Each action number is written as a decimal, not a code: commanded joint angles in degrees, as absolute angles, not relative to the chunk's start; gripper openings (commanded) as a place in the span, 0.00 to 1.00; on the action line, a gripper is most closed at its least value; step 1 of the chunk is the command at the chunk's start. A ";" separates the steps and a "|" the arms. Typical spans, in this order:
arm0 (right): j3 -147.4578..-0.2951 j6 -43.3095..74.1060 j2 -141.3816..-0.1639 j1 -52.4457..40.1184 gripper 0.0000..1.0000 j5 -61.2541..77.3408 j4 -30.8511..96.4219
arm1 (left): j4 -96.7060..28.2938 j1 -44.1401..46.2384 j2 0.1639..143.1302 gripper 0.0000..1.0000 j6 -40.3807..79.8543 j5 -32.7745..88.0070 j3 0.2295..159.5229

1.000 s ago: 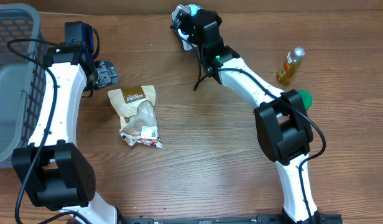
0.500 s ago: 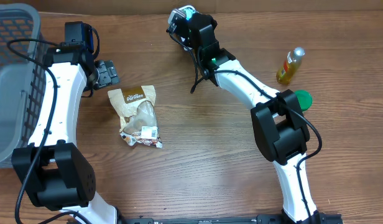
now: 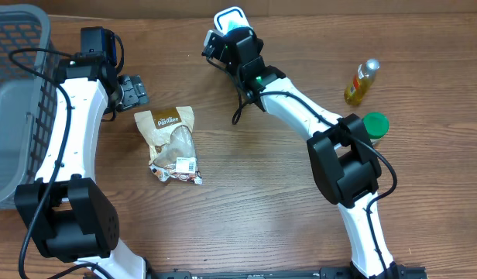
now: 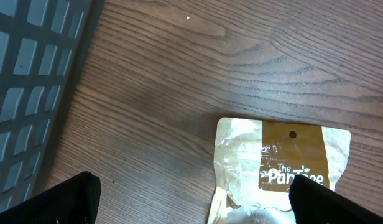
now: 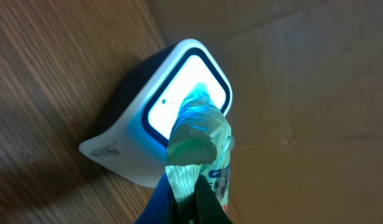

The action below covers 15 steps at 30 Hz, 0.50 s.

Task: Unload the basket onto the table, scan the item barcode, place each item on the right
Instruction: 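Hold the wet-wipes pack in front of the white scanner, then carry the wet-wipes pack right and lower it onto the table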

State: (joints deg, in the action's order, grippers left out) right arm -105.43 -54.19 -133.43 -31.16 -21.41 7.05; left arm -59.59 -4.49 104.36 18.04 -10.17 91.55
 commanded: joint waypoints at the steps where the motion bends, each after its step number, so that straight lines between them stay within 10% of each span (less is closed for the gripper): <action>1: -106.15 -53.36 -133.75 -32.80 0.04 -20.71 7.42 | -59.55 -4.05 103.39 1.00 17.80 -10.90 92.01; 15: -106.21 -39.79 -130.28 -31.70 0.04 -22.04 7.92 | -59.55 -4.05 103.39 0.99 17.80 -10.90 92.01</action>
State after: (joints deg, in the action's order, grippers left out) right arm -105.43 -45.82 -133.40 -32.38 -21.71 7.46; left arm -59.59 -4.49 104.36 18.04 -10.17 91.55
